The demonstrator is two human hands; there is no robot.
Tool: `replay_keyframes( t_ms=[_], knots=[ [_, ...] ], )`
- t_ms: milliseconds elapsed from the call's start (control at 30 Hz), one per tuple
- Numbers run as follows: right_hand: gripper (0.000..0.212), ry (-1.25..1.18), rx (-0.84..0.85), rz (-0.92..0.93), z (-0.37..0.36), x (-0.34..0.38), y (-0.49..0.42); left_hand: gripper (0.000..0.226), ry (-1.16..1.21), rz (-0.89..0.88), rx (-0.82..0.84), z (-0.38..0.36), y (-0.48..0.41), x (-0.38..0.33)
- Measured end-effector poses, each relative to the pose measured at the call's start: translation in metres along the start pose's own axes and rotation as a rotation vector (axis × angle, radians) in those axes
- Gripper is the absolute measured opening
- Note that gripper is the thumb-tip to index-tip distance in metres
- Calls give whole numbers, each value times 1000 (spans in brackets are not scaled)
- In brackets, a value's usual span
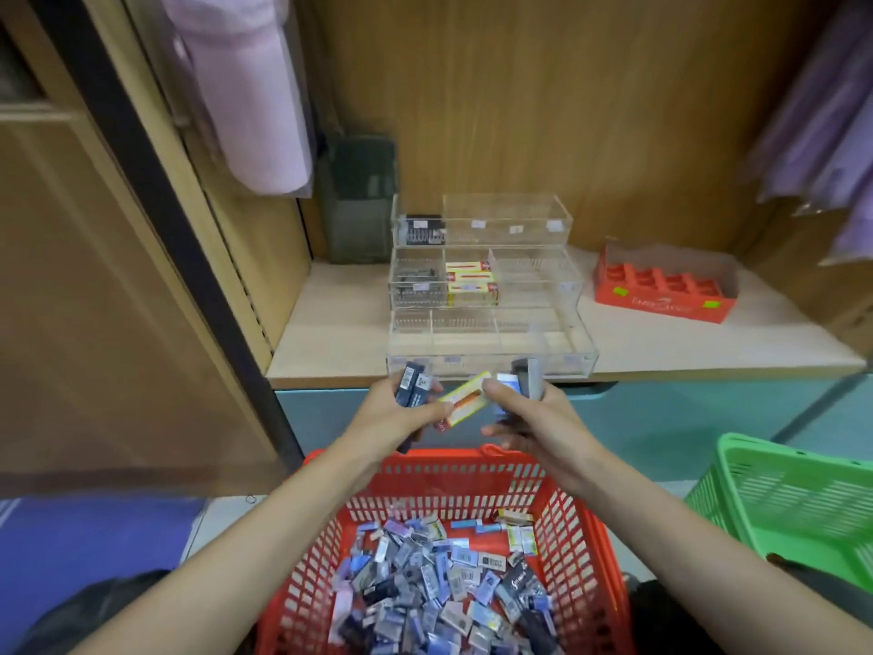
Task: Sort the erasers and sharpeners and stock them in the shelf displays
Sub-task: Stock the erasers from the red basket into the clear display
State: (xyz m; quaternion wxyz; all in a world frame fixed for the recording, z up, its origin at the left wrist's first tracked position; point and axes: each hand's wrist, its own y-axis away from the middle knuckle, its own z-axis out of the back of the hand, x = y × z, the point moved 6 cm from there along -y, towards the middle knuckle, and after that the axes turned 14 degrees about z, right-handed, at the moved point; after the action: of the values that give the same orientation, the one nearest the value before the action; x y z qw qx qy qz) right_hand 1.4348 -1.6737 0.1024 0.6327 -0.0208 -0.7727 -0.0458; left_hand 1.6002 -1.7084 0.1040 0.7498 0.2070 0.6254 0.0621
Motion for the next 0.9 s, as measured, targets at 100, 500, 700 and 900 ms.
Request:
replay_keyframes(
  t_ms=[100, 500, 700, 900],
  knots=[
    [17, 184, -29, 109, 10, 15, 3, 15, 30, -16, -38, 14, 7, -4],
    [45, 746, 425, 526, -12, 48, -29, 8, -4, 0, -23, 40, -3, -21],
    [44, 837, 370, 623, -8, 62, -68, 11, -22, -29, 49, 30, -41, -68],
    [49, 752, 293, 588, 5, 84, -134, 9, -107, -31, 74, 22, -99, -121]
  ],
)
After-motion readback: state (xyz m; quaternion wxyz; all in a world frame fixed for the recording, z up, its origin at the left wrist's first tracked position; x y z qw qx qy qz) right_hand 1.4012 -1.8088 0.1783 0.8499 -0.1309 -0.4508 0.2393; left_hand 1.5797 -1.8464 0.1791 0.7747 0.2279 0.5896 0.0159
